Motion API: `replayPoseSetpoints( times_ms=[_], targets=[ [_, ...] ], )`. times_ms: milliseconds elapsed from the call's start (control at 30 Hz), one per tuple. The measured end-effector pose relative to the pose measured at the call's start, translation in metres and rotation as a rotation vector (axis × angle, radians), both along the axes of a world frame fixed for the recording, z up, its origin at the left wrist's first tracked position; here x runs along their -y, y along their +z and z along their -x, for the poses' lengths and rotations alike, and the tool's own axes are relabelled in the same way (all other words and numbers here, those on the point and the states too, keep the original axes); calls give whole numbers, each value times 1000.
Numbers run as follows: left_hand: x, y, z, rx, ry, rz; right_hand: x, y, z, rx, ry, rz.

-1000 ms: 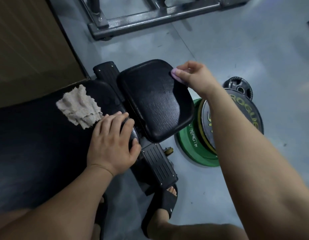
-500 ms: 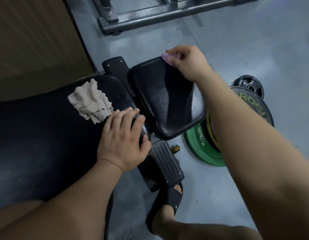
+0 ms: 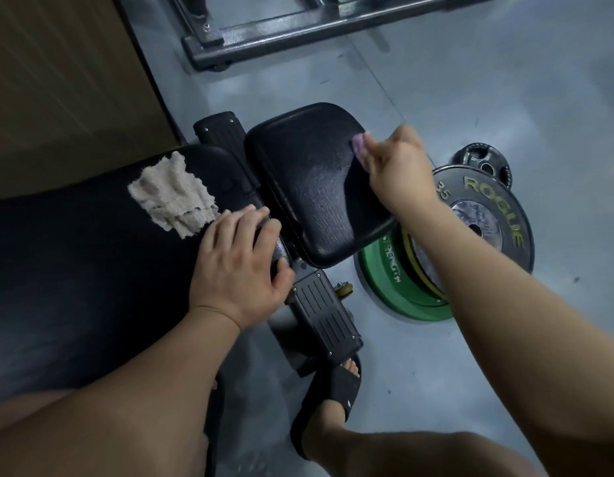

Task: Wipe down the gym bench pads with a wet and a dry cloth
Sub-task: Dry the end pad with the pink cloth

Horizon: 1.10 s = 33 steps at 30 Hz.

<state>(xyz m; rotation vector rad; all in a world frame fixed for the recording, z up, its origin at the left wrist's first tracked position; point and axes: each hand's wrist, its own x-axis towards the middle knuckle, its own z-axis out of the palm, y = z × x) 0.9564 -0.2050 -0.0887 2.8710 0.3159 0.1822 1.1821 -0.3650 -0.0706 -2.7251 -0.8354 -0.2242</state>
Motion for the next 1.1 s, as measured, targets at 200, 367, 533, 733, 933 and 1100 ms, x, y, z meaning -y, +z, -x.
replayPoseSetpoints(
  times_ms=[200,367,533,733,933,1100],
  targets=[
    [1,-3,-1,10,-7,-10,-15,-6,68,70,165,-31],
    [2,-4,0,6,-1,-31,-12,-3,27,167,100,-47],
    [2,-5,-1,25,-10,-46,-38,-10,57,147,65,-102],
    [3,-7,1,19,-1,-68,-27,-4,25,105,92,-4],
    [4,-9,-1,17,6,-96,-51,-14,66,60,177,-127],
    [6,-9,0,10,16,-76,-37,-9,10,118,26,-51]
  ],
)
